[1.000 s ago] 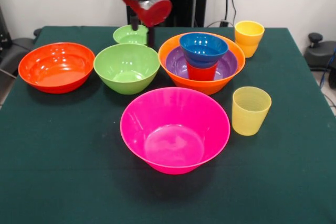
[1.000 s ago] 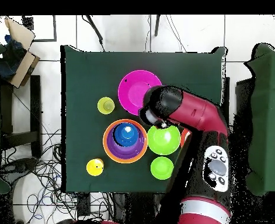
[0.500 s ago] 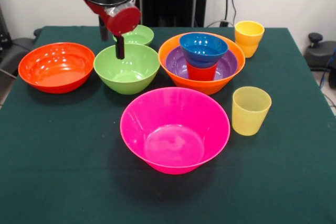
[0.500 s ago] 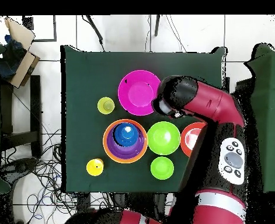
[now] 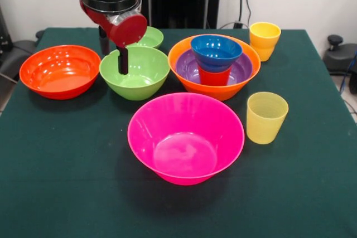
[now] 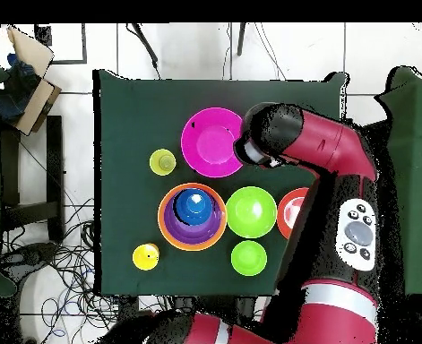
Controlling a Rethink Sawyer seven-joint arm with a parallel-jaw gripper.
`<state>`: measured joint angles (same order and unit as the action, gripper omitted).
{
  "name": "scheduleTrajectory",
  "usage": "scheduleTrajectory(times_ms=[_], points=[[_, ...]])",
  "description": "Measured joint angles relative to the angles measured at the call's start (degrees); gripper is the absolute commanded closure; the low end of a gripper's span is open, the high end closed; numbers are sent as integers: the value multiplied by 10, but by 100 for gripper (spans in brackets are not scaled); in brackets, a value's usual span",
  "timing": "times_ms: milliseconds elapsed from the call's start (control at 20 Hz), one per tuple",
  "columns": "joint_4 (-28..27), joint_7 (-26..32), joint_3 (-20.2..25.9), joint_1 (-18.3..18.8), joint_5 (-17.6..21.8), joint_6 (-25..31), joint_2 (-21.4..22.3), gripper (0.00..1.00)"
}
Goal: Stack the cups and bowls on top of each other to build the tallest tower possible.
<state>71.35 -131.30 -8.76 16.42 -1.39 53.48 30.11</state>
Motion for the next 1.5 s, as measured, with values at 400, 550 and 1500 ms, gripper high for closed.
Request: scheduleTrajectory(times_ms=[400,550,1500], points=[[-11,0,14,5,0,0,-10,0],[-11,0,19,5,0,0,-11,0],[-10,0,26,10,1,-21,-18,0]])
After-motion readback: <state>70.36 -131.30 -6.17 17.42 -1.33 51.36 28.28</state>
